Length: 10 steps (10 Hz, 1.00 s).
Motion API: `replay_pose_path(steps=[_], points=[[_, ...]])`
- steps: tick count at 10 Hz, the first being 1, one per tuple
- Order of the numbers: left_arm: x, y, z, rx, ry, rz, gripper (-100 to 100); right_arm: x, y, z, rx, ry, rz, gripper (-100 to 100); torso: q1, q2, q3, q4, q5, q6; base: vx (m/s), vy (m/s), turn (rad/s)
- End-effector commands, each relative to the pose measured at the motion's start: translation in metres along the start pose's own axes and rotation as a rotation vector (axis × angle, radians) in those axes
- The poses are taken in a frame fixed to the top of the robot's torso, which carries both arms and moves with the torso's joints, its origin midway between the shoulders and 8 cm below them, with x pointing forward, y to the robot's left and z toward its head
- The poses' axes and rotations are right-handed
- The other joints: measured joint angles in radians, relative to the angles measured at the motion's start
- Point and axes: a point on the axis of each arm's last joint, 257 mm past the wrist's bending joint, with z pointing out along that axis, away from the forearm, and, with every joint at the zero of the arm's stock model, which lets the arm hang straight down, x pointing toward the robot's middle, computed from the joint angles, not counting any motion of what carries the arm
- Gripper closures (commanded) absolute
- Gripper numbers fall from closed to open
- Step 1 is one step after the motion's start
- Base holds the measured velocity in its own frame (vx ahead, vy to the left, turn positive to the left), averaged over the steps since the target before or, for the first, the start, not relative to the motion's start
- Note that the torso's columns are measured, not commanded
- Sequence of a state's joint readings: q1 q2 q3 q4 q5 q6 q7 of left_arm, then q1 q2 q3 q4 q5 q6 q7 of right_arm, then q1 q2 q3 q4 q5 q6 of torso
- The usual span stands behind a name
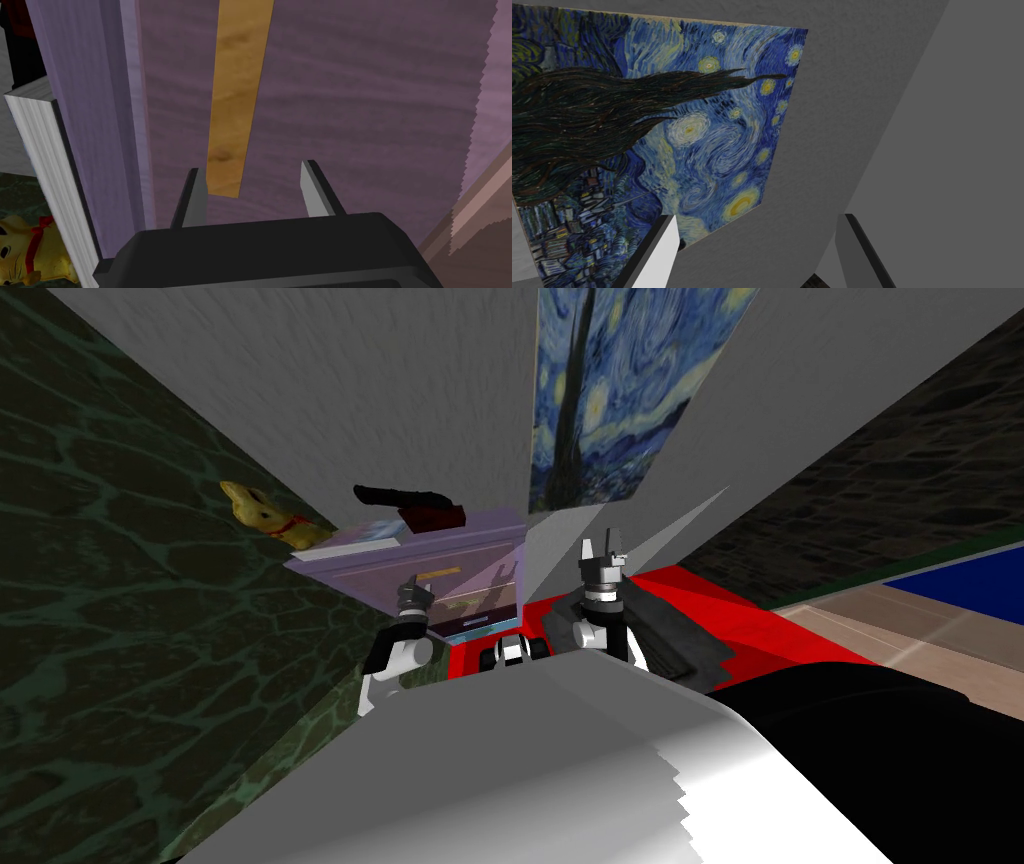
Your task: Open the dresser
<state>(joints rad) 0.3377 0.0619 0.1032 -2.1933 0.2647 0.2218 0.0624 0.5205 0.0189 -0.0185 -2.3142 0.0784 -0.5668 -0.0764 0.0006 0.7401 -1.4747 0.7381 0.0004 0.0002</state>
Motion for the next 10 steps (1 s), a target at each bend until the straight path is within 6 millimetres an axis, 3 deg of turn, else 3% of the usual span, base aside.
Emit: replay_pose_path(steps=[1, 4, 5, 10], points=[[0.002, -0.003, -0.004, 0.000, 0.005, 0.000, 100, 0.000, 0.000, 0.000, 0.000, 0.000, 0.000, 0, 0.001, 0.004, 0.002, -0.001, 0.001, 0.001, -0.224, -0.004, 0.011], [0.003, -0.005, -0.008, -0.001, 0.009, 0.000, 100, 0.000, 0.000, 0.000, 0.000, 0.000, 0.000, 0, -0.002, -0.002, -0.001, 0.000, -0.001, 0.000, -0.169, -0.029, 0.016], [0.002, -0.008, -0.008, -0.003, 0.021, 0.026, -100, 0.000, 0.000, 0.000, 0.000, 0.000, 0.000, 0, 0.000, -0.009, -0.005, -0.002, 0.000, 0.000, -0.008, -0.004, -0.003], [0.001, -0.014, -0.008, -0.021, 0.023, 0.039, -100, 0.000, 0.000, 0.000, 0.000, 0.000, 0.000, 0, -0.002, -0.004, -0.003, -0.001, -0.001, 0.000, 0.137, -0.002, -0.003]])
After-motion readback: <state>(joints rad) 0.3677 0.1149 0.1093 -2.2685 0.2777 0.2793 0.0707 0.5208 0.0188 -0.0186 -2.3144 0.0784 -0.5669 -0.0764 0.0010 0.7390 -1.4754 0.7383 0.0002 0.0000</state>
